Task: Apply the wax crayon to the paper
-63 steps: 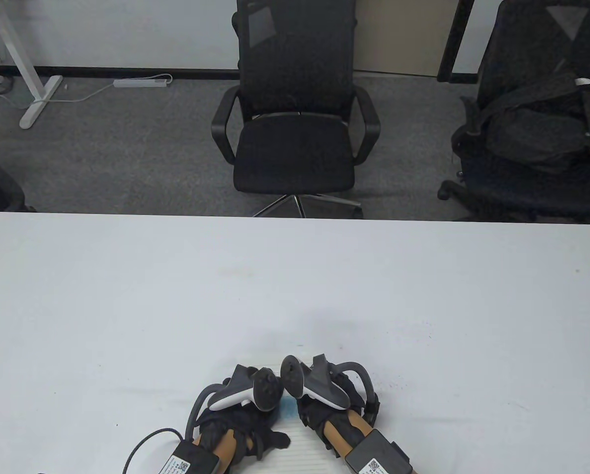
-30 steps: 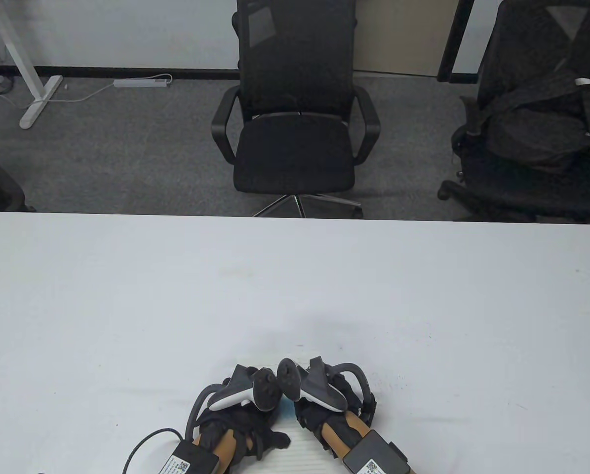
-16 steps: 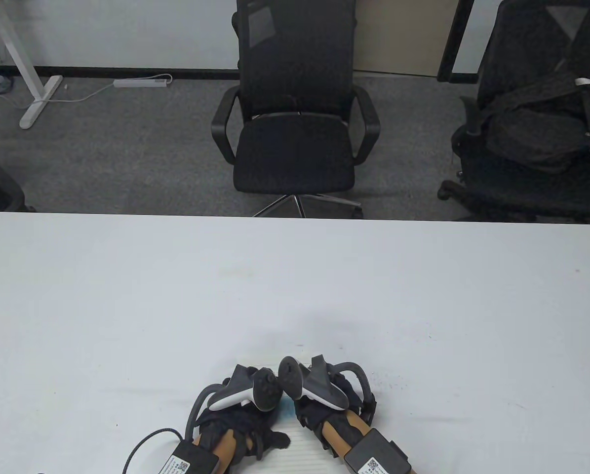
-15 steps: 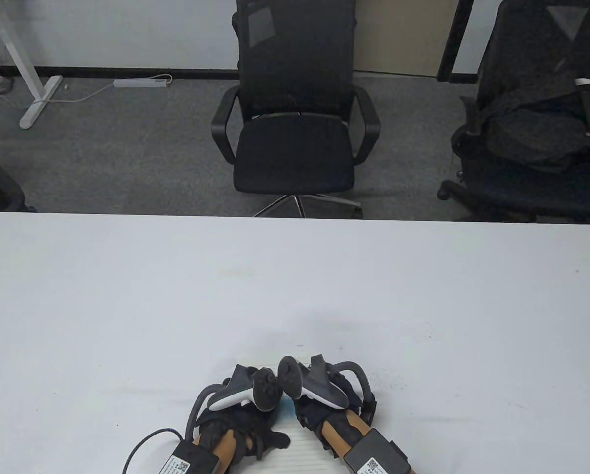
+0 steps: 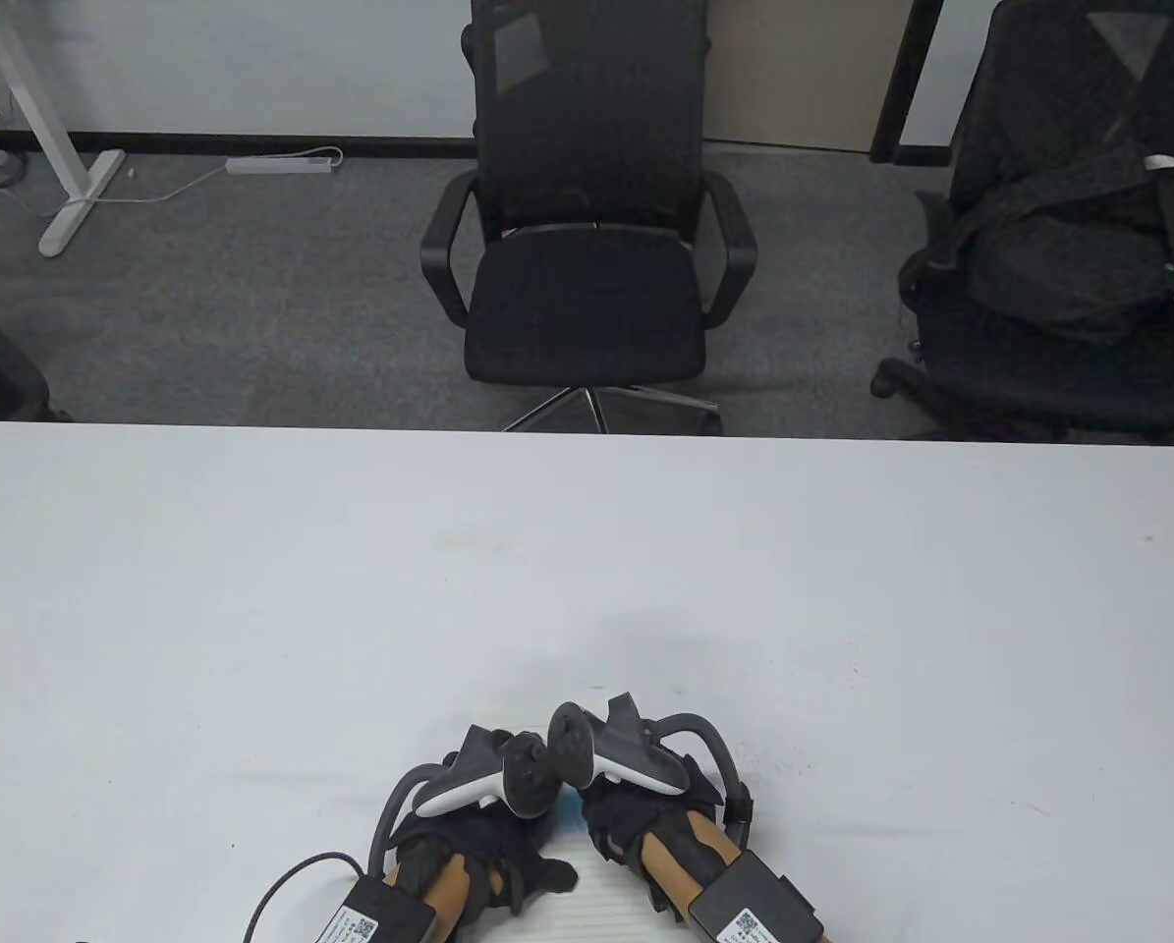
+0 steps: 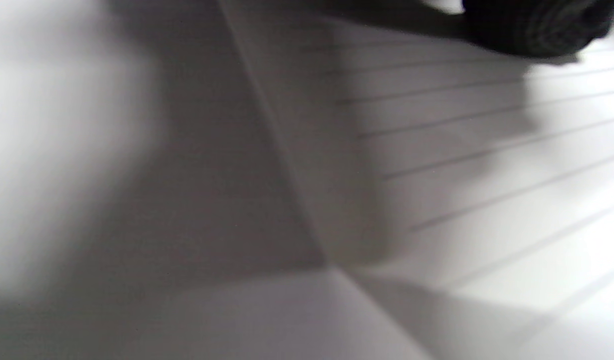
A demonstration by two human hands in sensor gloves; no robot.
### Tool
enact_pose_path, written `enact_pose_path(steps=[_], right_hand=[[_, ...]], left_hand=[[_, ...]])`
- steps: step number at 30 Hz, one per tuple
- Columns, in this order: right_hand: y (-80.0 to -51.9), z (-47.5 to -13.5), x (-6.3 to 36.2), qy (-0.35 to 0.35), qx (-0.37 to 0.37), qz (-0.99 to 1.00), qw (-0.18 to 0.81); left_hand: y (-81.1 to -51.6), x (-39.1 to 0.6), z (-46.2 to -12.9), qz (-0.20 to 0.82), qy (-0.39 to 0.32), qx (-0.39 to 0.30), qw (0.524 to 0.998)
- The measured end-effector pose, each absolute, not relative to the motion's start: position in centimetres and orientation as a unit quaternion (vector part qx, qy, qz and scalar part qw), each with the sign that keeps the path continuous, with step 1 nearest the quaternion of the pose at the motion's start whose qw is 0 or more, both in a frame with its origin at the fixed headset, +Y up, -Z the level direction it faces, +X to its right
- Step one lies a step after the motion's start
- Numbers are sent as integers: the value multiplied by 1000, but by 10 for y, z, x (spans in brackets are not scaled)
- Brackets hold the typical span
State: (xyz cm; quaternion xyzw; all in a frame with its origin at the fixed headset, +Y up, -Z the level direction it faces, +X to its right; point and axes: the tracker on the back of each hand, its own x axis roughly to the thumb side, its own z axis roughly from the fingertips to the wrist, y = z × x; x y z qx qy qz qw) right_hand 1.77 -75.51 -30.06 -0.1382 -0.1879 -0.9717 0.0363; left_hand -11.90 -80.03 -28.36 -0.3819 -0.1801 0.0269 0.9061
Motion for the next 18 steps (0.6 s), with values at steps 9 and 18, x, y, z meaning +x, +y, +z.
enact_pose_path(steps=[9,18], right_hand=[[-754,-297,15,-212,-141,-965,59],[-755,-297,16,-164,-137,-975,53]], left_hand=[[-800,-119,-284,26,-180,-382,906],[-801,-119,-284,26,-180,-382,906]])
